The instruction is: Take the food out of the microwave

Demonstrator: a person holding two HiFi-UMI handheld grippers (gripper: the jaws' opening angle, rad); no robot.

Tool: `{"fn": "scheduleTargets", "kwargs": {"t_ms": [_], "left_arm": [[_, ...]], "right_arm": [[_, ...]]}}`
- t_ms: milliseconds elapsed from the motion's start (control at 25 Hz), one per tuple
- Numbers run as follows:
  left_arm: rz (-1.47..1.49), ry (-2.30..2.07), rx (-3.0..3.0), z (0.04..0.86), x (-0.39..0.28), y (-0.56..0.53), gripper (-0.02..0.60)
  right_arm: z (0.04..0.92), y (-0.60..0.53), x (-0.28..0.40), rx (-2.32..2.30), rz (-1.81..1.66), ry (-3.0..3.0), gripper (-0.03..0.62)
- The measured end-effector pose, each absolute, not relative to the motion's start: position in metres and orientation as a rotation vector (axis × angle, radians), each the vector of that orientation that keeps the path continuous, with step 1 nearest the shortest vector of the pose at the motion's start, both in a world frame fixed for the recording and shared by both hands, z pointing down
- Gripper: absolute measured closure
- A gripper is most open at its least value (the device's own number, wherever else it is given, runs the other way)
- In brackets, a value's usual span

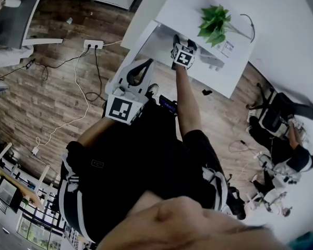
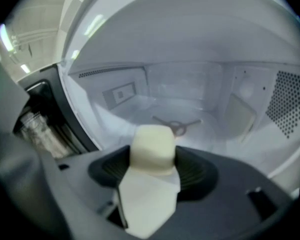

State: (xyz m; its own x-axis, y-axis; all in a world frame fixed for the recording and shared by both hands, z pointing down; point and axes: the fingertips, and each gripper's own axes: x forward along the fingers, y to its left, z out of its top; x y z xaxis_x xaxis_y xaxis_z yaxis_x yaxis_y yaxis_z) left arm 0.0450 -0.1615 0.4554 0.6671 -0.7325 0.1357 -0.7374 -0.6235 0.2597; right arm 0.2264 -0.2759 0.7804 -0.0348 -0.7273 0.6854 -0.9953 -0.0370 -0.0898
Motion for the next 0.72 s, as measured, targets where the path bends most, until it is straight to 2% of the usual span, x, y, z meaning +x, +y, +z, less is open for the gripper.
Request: {"fn": "scheduleTargets", "kwargs": {"t_ms": [720], "left_arm": [[-0.003, -1.140, 2.621, 0.448, 0.048, -0.144, 0.551]], "right_arm": [[0.764, -0.245, 0.228, 1.848, 0.818, -1.829, 0.301]]}}
